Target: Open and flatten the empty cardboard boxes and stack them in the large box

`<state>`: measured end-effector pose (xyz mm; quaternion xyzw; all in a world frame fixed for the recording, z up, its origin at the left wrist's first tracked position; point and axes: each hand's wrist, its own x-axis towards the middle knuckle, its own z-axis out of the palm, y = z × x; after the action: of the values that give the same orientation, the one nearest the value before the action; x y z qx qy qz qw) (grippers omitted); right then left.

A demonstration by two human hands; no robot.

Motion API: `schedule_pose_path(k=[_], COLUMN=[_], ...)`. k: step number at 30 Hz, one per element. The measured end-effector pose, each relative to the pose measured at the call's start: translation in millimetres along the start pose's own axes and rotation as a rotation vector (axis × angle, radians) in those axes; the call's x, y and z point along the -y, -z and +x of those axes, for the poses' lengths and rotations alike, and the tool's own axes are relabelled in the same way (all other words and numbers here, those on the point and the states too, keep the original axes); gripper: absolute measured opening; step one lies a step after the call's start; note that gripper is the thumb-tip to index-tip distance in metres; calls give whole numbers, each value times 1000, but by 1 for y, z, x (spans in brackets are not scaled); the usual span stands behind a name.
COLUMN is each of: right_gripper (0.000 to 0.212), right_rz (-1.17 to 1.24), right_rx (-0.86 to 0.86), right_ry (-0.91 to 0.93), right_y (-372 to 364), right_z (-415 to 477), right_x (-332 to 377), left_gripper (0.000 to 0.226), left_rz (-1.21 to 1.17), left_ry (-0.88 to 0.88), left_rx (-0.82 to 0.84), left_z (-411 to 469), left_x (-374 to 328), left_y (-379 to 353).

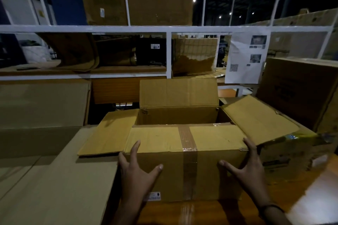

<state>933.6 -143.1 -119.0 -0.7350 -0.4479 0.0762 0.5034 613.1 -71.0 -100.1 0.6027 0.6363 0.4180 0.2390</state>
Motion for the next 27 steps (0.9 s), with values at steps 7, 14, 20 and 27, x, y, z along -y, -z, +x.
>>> schedule_pose_path(k=[7,14,20,27], right_gripper=[126,113,106,108], right_rz=[18,33,26,43], right_rx=[-48,-144,-236,-284], right_ry=[85,242,357,459], right_y=[4,29,49,71], right_z=[0,17,25,40], right_x=[3,29,57,89], left_gripper=[111,102,97,94], left_rz=[-13,-34,-42,-41], left_ry=[-40,-209,-287,-426], left_rx=[-80,-167,-229,-283], left_z=[-10,-14,-8,6], left_x=[-11,-38,-54,-91], left_y=[7,23,37,64])
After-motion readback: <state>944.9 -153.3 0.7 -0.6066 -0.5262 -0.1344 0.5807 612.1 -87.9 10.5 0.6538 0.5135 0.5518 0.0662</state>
